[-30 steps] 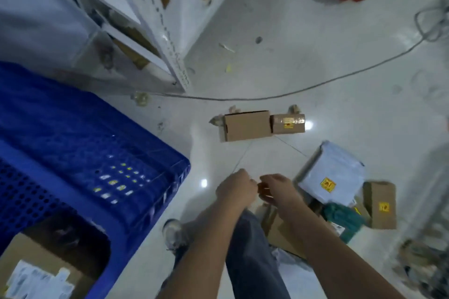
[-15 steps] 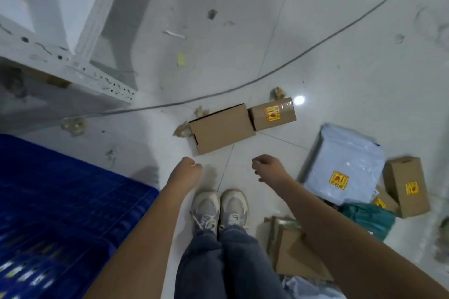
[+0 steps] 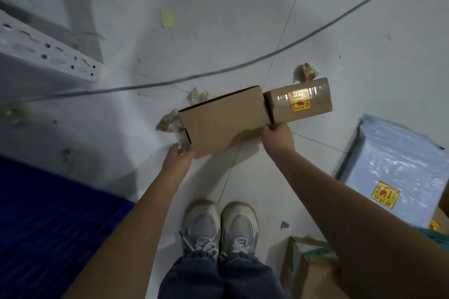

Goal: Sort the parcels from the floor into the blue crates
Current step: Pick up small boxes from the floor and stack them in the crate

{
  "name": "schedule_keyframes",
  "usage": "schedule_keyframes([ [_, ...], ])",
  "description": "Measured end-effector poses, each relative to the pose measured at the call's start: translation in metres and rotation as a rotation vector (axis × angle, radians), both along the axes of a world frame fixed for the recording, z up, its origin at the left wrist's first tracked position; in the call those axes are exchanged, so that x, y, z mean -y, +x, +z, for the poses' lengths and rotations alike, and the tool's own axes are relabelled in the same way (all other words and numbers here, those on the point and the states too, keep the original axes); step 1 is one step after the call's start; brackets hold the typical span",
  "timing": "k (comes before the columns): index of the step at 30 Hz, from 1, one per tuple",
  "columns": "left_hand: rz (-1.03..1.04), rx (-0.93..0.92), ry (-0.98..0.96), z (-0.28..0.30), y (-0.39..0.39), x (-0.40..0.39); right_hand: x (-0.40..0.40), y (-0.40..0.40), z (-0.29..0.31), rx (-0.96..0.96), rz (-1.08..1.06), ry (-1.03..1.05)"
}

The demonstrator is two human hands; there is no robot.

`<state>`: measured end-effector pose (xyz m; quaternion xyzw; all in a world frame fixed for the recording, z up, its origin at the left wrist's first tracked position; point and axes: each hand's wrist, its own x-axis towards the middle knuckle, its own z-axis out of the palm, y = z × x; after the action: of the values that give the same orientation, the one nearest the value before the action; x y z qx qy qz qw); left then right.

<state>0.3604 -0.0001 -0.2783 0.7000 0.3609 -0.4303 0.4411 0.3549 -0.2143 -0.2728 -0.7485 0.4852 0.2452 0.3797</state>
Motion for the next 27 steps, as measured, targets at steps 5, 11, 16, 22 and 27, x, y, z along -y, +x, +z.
schedule_keyframes([
  [5,0.186,0.082,-0.068,-0.011,0.003,0.002,-0.001,0.003,-0.007,0.080,-0.173,0.077],
  [11,0.216,0.066,-0.118,-0.004,0.004,0.009,-0.008,-0.003,-0.004,0.041,-0.044,0.062],
  [16,0.143,0.116,-0.004,0.013,-0.009,0.005,-0.015,-0.019,0.025,0.173,-0.073,0.030],
  [22,0.282,0.040,0.017,0.042,-0.020,-0.003,-0.032,-0.039,0.069,0.314,-0.091,0.055],
  [27,0.499,-0.191,-0.046,0.074,-0.010,-0.032,-0.022,-0.037,0.113,0.449,0.338,0.173],
])
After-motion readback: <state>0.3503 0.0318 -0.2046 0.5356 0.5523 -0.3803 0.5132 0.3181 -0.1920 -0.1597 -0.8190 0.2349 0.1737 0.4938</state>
